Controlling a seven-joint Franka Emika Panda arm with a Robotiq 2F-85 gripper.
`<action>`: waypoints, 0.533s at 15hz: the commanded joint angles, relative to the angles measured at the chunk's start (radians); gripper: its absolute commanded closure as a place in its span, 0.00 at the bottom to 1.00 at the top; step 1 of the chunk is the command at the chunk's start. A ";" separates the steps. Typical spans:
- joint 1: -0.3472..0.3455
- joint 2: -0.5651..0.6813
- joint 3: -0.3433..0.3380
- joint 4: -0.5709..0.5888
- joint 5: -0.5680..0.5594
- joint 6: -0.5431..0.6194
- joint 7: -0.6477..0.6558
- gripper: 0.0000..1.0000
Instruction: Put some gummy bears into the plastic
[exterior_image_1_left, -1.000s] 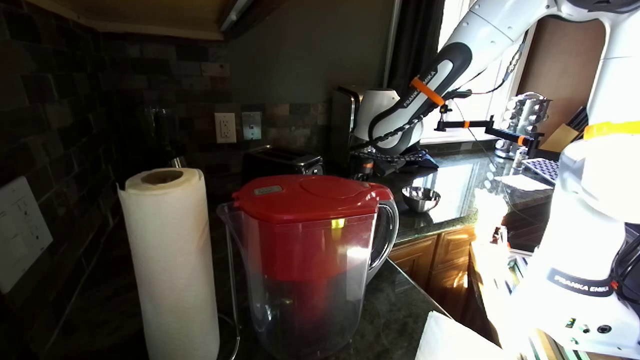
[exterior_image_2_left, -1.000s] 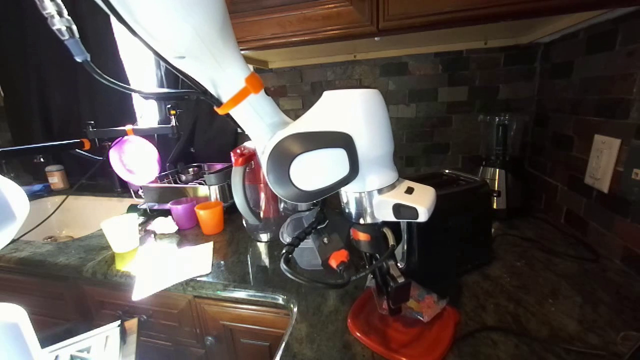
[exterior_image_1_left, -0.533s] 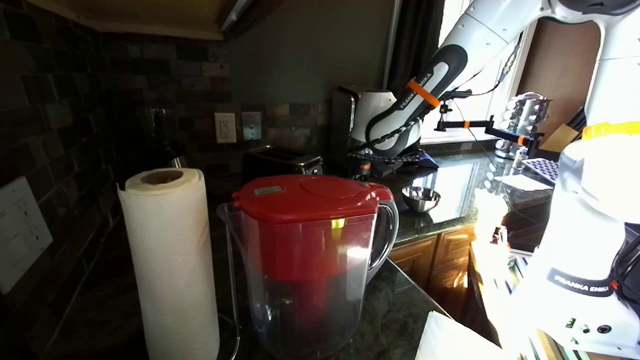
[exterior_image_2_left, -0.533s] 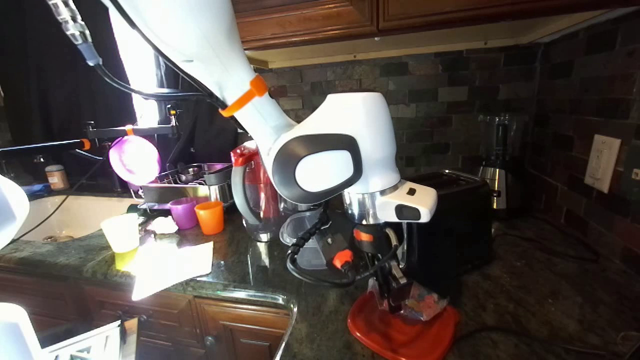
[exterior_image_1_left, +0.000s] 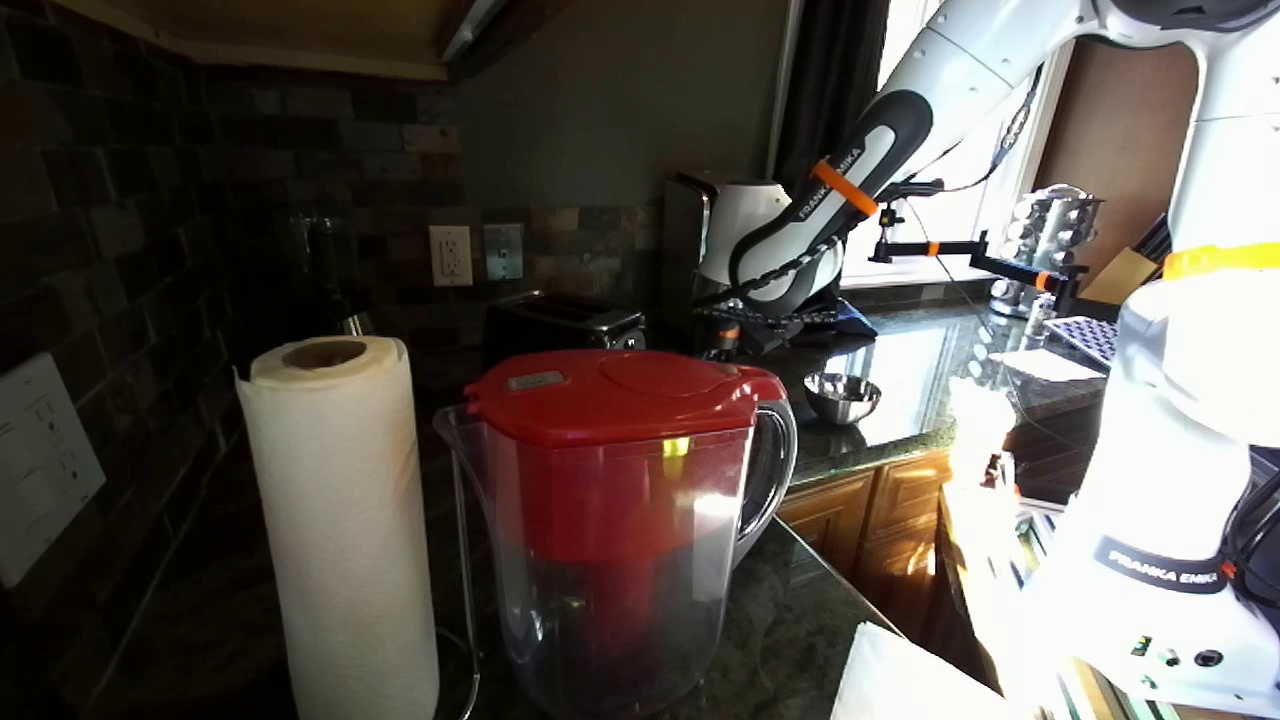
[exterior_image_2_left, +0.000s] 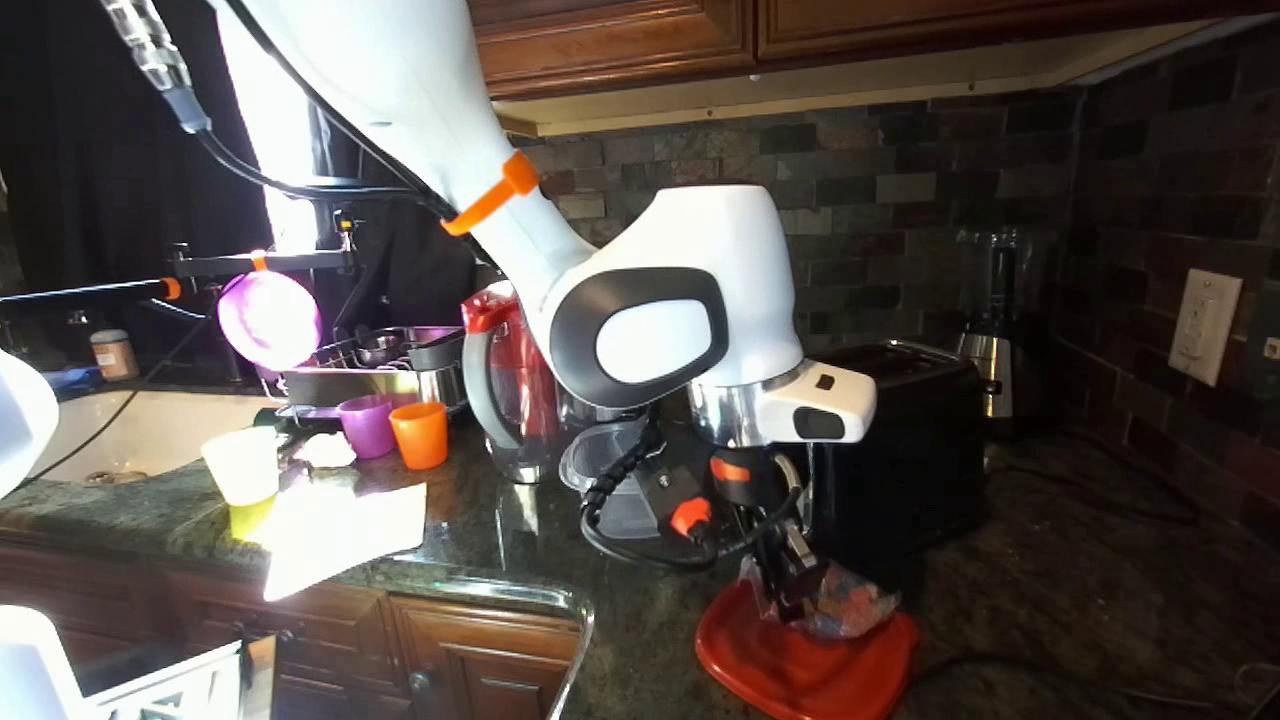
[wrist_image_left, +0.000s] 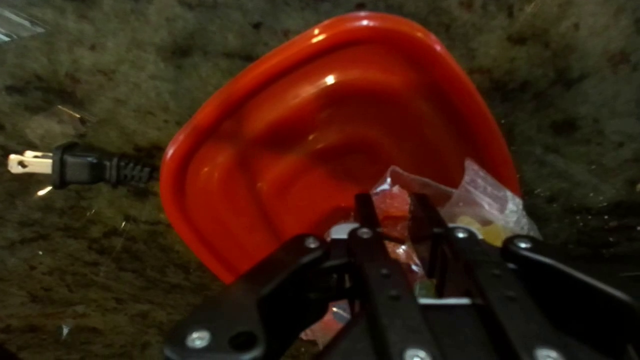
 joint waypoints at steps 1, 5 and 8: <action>0.005 0.024 -0.003 0.011 -0.032 0.008 0.036 0.78; 0.008 0.022 -0.004 0.011 -0.045 0.002 0.047 0.77; 0.009 0.023 -0.004 0.011 -0.059 0.002 0.058 0.86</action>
